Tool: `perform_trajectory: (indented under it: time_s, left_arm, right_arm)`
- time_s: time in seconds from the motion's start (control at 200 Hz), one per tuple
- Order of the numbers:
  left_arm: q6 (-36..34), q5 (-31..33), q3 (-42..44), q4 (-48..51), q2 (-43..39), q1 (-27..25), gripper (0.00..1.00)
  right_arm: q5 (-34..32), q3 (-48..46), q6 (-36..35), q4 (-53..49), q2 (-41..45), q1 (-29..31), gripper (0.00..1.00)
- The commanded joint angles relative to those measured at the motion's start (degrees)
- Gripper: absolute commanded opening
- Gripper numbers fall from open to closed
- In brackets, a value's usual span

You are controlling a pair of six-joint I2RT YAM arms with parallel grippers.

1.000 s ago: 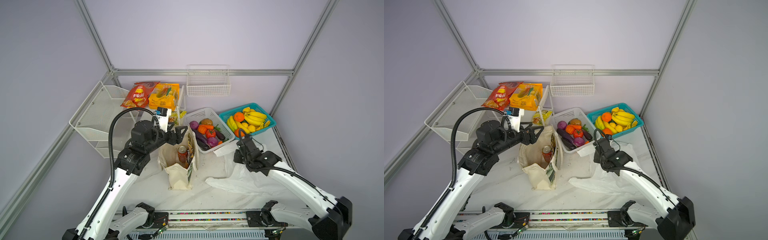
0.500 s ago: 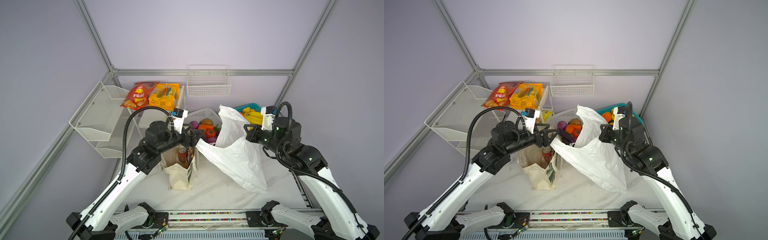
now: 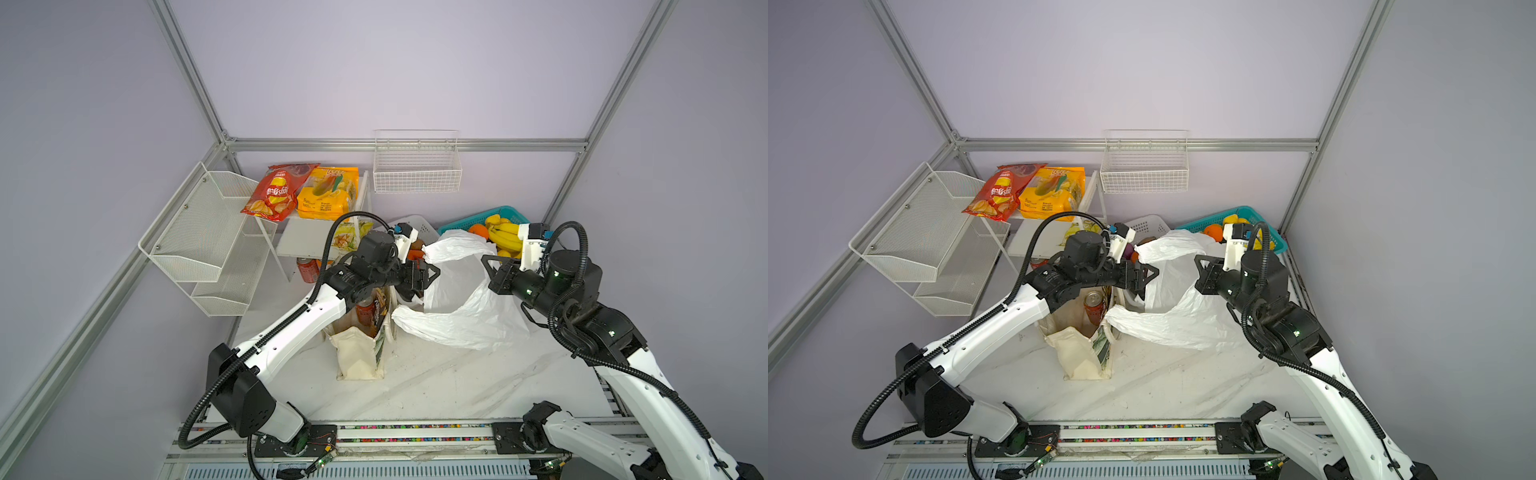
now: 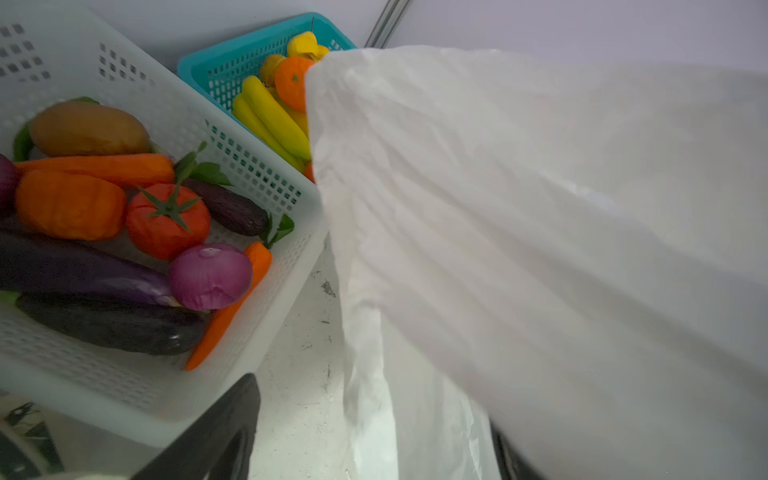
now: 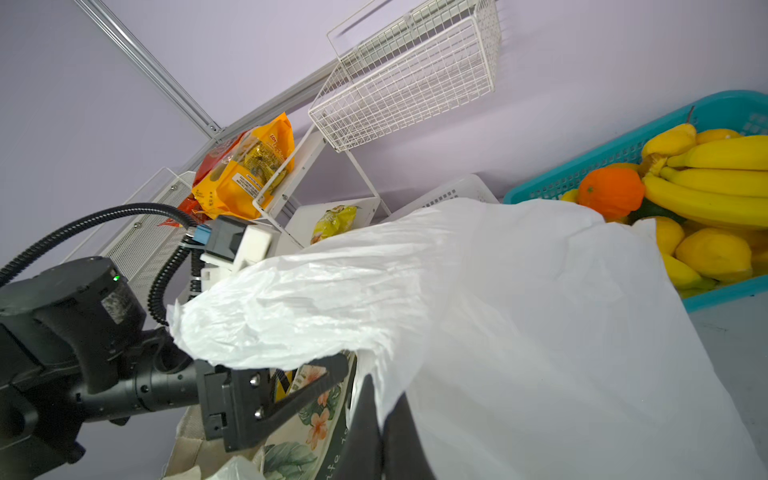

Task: Place the mixed food into the grocery bags and tie them
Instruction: 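Pass the white plastic bag from the right gripper to the left gripper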

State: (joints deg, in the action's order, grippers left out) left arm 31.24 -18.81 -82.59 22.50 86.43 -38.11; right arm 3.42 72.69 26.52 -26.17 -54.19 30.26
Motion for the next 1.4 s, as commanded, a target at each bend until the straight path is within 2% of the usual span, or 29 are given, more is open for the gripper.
perform_trajectory:
  time_s: [0.0, 0.22, 0.465, 0.52, 0.565, 0.72, 0.805, 0.87, 0.975, 1.04, 1.14, 1.27, 1.35, 1.395]
  left_arm:
    - [3.7, 1.8, 0.4, -7.0, -1.2, -0.7, 0.84]
    - [6.8, 2.7, 3.8, -11.6, 0.0, -2.1, 0.79]
    - [7.7, 5.0, 7.6, -14.4, -1.8, -3.3, 0.78]
    - [7.5, 5.5, 8.7, -15.1, -2.5, -3.4, 0.75]
    - [6.9, 6.4, 9.8, -16.0, -2.9, -3.3, 0.67]
    - [3.8, 7.4, 9.7, -18.4, -3.7, -3.2, 0.31]
    - [0.2, 4.6, 6.8, -17.6, -4.1, -2.9, 0.14]
    - [-3.1, 3.2, 3.5, -14.7, -4.9, -2.5, 0.0]
    - [-6.8, 1.3, -2.1, -10.8, -9.0, -2.1, 0.0]
    - [-7.8, 0.5, -5.0, -9.1, -10.4, -2.1, 0.0]
    - [-9.2, 3.9, -9.7, -4.0, -11.4, -2.1, 0.0]
    - [-10.5, 11.0, -13.4, 3.1, -11.7, -1.9, 0.0]
    - [-9.8, 10.2, -12.9, 2.9, -11.6, -1.7, 0.0]
    - [-8.6, 9.5, -13.2, 3.0, -11.4, -1.7, 0.0]
  right_arm:
    - [1.5, -1.6, 5.1, 8.7, 1.1, -0.2, 0.0]
    - [-1.8, -3.9, 10.7, 13.5, 2.3, -0.2, 0.0]
    - [-6.3, -6.1, 15.3, 17.7, 3.5, -0.2, 0.0]
    - [-6.8, -6.6, 15.7, 18.5, 3.6, -0.2, 0.0]
    - [-6.7, -6.8, 16.0, 19.0, 3.5, -0.2, 0.0]
    - [-7.8, -7.3, 14.3, 18.1, 3.5, -0.2, 0.0]
    - [-8.9, -6.8, 9.9, 15.6, 3.7, -0.2, 0.0]
    - [-11.4, -3.5, 3.4, 9.8, 2.5, -0.2, 0.0]
    - [-17.1, 5.5, -4.1, -0.2, -1.2, -0.2, 0.0]
    - [-16.1, 8.0, -6.0, -1.5, -2.6, -0.2, 0.0]
    - [-12.0, 9.3, -7.1, -0.7, -4.6, -0.2, 0.0]
    - [-10.0, 11.9, -8.3, -4.5, -10.0, -0.2, 0.08]
    - [-9.9, 12.2, -9.5, -5.2, -11.2, -0.2, 0.14]
    - [-9.6, 12.1, -9.9, -4.9, -11.0, -0.2, 0.21]
